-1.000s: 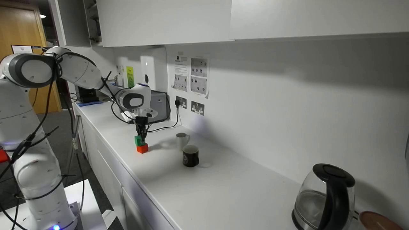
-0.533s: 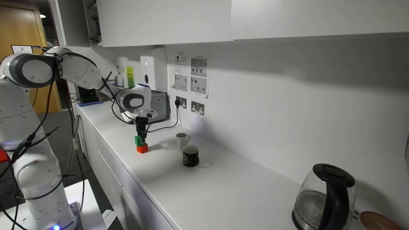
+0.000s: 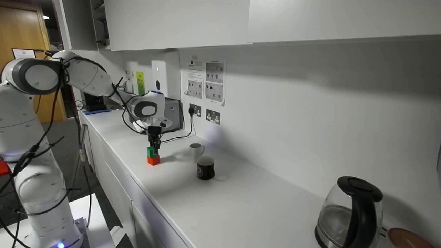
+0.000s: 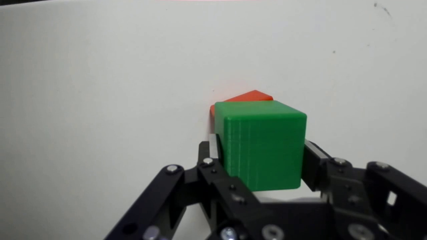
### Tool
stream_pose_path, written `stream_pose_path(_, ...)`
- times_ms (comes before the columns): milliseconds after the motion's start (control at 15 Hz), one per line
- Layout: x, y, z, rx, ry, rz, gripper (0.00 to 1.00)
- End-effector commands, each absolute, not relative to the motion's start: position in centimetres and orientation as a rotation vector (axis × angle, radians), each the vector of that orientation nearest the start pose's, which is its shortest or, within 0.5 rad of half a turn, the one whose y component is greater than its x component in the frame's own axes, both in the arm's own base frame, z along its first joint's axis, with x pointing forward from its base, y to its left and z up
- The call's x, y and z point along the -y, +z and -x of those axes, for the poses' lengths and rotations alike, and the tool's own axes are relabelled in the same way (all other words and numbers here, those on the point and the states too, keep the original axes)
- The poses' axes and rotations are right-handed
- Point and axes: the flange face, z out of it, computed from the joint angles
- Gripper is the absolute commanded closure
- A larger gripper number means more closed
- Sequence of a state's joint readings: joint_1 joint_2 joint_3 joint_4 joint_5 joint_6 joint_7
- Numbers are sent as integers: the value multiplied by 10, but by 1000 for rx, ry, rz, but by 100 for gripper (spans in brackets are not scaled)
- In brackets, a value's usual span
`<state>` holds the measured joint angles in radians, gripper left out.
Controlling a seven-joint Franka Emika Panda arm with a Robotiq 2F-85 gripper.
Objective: Put the mugs on the table and then stack the blocks
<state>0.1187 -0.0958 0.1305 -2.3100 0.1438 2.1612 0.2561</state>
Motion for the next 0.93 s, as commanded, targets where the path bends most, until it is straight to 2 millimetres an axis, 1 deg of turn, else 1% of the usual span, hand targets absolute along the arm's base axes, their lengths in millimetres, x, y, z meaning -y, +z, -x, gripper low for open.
stream_pose_path(0, -122, 381, -484, -120, 121, 3019, 68)
stream_pose_path(867, -121, 378, -484, -146, 143, 3021, 68)
